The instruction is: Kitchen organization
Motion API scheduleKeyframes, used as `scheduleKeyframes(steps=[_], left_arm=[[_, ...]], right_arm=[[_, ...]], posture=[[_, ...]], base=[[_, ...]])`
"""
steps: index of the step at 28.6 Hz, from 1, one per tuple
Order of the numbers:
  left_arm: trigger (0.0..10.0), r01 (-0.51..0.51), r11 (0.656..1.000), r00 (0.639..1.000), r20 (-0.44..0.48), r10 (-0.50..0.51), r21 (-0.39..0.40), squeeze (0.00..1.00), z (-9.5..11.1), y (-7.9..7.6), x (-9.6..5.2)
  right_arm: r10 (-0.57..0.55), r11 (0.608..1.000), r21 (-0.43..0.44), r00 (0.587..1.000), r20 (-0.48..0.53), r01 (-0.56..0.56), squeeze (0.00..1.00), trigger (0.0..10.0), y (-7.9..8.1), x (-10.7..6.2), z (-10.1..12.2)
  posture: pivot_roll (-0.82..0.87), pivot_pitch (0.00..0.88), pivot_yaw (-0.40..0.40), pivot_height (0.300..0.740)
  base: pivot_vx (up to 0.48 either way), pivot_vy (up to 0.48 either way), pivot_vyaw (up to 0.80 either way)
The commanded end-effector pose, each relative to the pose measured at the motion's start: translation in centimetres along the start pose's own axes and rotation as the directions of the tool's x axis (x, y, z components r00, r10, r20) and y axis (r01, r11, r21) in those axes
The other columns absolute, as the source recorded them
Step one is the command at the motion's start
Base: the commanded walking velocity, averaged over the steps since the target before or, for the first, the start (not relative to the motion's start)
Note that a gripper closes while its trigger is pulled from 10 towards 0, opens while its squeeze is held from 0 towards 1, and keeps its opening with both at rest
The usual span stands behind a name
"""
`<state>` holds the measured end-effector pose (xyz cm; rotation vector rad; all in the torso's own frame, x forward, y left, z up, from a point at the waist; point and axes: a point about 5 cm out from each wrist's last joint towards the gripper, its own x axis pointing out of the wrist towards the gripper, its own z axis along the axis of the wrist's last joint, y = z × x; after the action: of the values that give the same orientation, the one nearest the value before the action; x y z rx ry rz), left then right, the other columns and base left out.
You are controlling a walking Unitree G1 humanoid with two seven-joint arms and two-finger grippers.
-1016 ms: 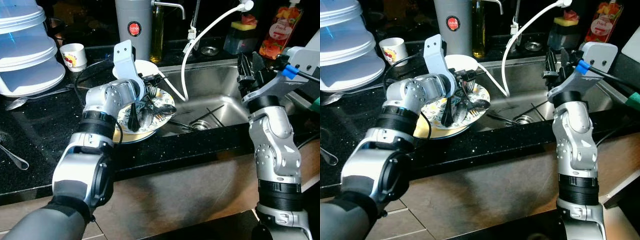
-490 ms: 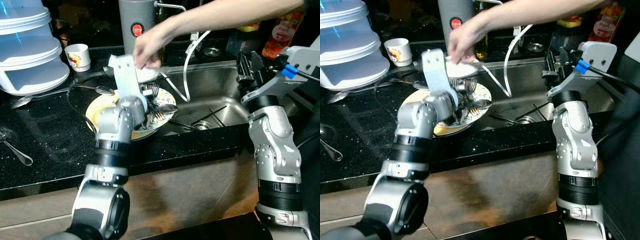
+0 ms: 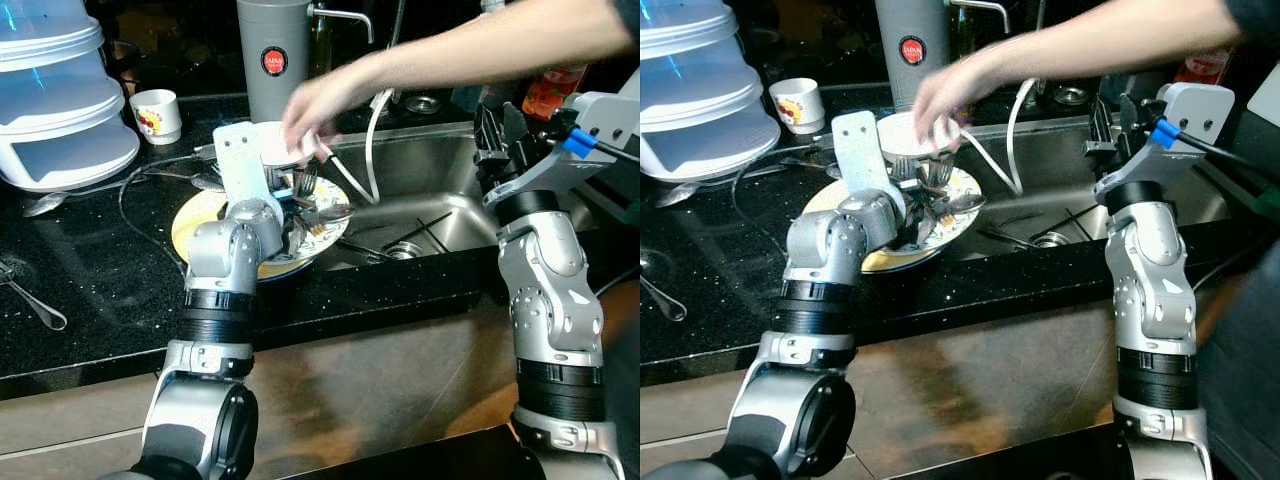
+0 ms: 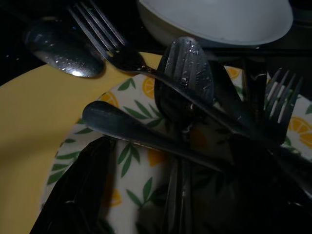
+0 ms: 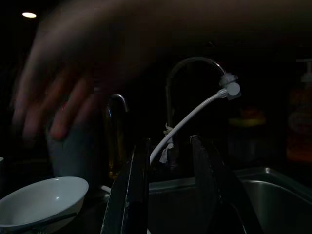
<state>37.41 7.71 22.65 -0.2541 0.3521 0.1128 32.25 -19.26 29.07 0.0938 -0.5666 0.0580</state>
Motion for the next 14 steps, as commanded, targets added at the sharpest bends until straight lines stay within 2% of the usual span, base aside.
scheduleKeyframes(steps=[1, 2, 5, 6, 7, 8, 14], left_arm=[[10.0, 0.006, 1.000, 0.994, -0.110, -0.003, 0.026, 0.00, -2.7, -0.5, 0.6], [10.0, 0.008, 0.999, 0.992, -0.128, -0.002, 0.049, 0.00, -3.3, -0.3, 1.2], [10.0, -0.012, 0.999, 0.987, -0.159, 0.020, 0.051, 0.00, -4.1, 0.1, 1.8], [9.4, -0.028, 0.998, 0.986, -0.164, 0.036, 0.055, 0.00, -4.3, 0.4, 2.1], [6.9, -0.043, 0.997, 0.984, -0.168, 0.053, 0.061, 0.00, -4.5, 0.8, 2.3], [0.0, -0.060, 0.996, 0.983, -0.168, 0.071, 0.071, 0.00, -4.7, 1.2, 2.6], [0.0, -0.115, 0.989, 0.974, -0.186, 0.130, 0.088, 0.00, -5.8, 2.9, 3.2]], right_arm=[[0.003, 1.000, 0.000, 1.000, 0.012, -0.003, 0.00, 10.0, 0.1, 0.2, 0.2], [0.002, 1.000, -0.001, 1.000, 0.015, -0.002, 0.00, 10.0, 0.1, 0.2, 0.3], [0.002, 1.000, -0.002, 1.000, 0.018, -0.002, 0.00, 10.0, 0.1, 0.2, 0.3], [0.002, 1.000, -0.003, 1.000, 0.018, -0.002, 0.00, 10.0, 0.1, 0.2, 0.3], [0.001, 1.000, -0.003, 1.000, 0.019, -0.001, 0.00, 10.0, 0.1, 0.2, 0.4], [0.000, 1.000, -0.004, 1.000, 0.020, 0.000, 0.00, 10.0, 0.1, 0.1, 0.4], [-0.003, 1.000, -0.006, 1.000, 0.021, 0.003, 0.00, 10.0, 0.0, 0.1, 0.4]], posture=[[0.01, 0.000, 0.027, 0.740], [0.00, 0.000, 0.033, 0.740], [0.00, 0.000, 0.036, 0.740], [0.00, 0.000, 0.036, 0.740], [0.00, 0.000, 0.036, 0.740], [0.00, 0.000, 0.036, 0.740], [-0.01, 0.000, 0.040, 0.740]], base=[[0.000, 0.000, 0.00], [0.000, 0.000, 0.00], [0.000, 0.000, 0.00], [0.000, 0.000, 0.00], [0.000, 0.000, 0.00], [0.000, 0.000, 0.00], [0.000, 0.000, 0.00]])
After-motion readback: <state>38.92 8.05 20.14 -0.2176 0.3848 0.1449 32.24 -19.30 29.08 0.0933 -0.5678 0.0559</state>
